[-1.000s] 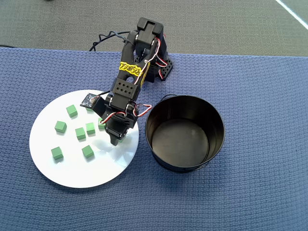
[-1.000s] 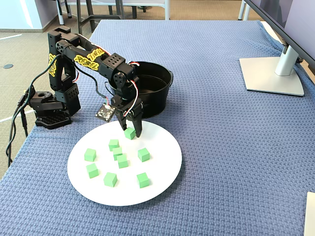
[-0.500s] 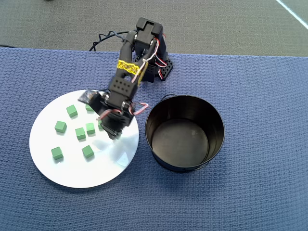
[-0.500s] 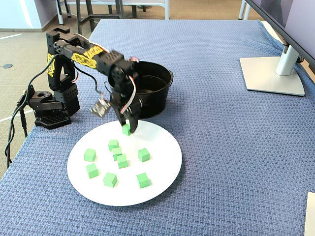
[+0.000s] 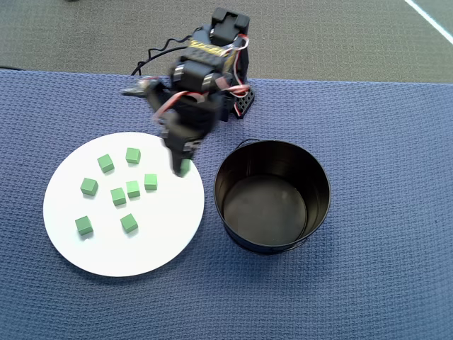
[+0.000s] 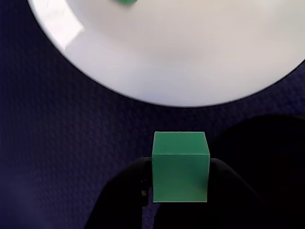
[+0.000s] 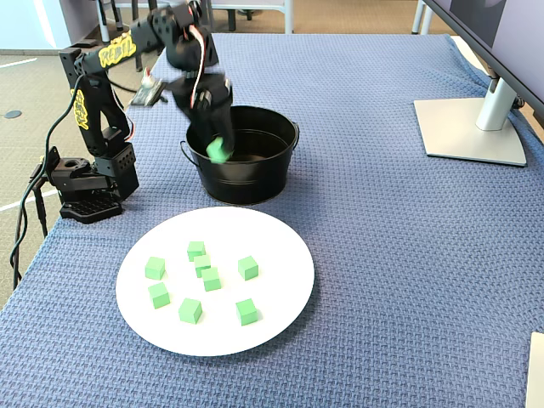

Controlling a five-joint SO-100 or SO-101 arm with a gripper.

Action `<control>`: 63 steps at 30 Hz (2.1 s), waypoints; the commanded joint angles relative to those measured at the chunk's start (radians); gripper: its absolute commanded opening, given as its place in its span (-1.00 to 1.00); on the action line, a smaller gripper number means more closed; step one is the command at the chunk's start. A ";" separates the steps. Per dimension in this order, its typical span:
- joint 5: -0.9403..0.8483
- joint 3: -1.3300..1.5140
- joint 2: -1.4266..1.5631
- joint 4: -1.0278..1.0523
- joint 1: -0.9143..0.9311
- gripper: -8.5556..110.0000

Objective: Pick up the green cubes from the white plate and place them in the black recipient

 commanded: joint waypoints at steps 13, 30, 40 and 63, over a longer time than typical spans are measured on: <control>0.236 0.365 0.089 -0.333 -0.515 -0.25; -0.445 0.204 0.150 -0.287 0.015 -0.64; -1.175 0.350 -0.124 -0.663 0.316 -0.58; -1.443 0.064 -0.508 -0.650 0.402 -0.50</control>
